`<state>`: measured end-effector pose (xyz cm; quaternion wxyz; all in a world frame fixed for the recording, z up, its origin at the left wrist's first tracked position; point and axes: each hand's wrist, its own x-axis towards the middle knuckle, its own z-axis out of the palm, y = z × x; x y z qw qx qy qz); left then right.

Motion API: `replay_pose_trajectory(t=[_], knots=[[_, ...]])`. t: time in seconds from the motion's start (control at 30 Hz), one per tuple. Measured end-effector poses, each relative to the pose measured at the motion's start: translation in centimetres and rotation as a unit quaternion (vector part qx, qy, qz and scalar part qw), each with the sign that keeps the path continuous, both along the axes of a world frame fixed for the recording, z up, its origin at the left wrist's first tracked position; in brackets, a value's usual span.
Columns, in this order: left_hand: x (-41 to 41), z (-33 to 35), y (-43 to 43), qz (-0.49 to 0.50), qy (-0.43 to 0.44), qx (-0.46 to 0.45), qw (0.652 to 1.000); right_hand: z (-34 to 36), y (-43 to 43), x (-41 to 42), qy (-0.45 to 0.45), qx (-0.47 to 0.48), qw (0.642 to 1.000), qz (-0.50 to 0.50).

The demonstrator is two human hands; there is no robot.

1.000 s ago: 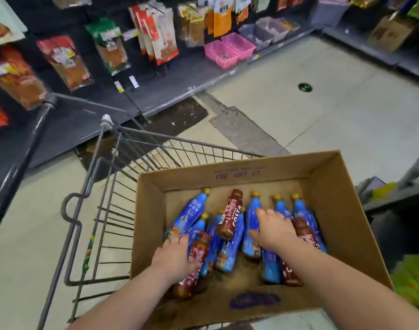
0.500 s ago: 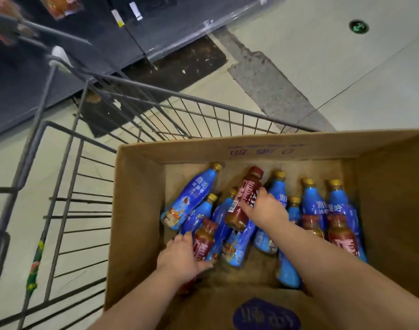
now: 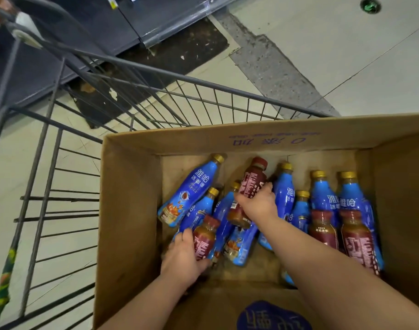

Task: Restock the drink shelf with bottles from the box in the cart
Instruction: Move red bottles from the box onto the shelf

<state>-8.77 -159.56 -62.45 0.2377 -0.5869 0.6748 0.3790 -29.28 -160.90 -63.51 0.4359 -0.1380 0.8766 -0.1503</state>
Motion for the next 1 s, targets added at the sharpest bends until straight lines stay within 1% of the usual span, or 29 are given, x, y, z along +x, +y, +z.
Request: replay_pose_trajectory(t=[0.03,0.17,0.33,0.43,0.53,0.63,0.73,1.0], knots=[[0.2,0.0,-0.1,0.005,0.01,0.002,1.0,-0.1,0.2,0.1,-0.007,-0.008,1.0,-0.007],[0.6,0.8,-0.3,0.054,0.055,0.019,0.997,0.3,1.4,0.3,-0.029,-0.017,0.999,0.036],[0.5,2.7,-0.7,0.108,0.119,0.028,0.987,2.4,3.9,0.6,-0.066,-0.051,0.996,0.016],[0.2,4.4,-0.8,0.141,0.153,0.037,0.977,4.6,5.5,0.8,-0.057,-0.066,0.996,0.02],[-0.3,6.4,-1.1,0.159,0.192,0.024,0.968,7.5,6.9,0.9,-0.034,-0.075,0.996,0.026],[-1.2,8.9,-1.5,0.156,0.23,0.004,0.961,10.7,8.2,0.7,-0.017,-0.11,0.994,0.009],[-2.4,11.6,-1.8,0.142,0.272,-0.013,0.952,14.0,9.5,0.4,0.019,-0.152,0.988,-0.019],[-7.8,18.0,-0.8,0.061,0.367,-0.024,0.928,20.6,13.8,0.1,0.106,-0.242,0.957,-0.116]])
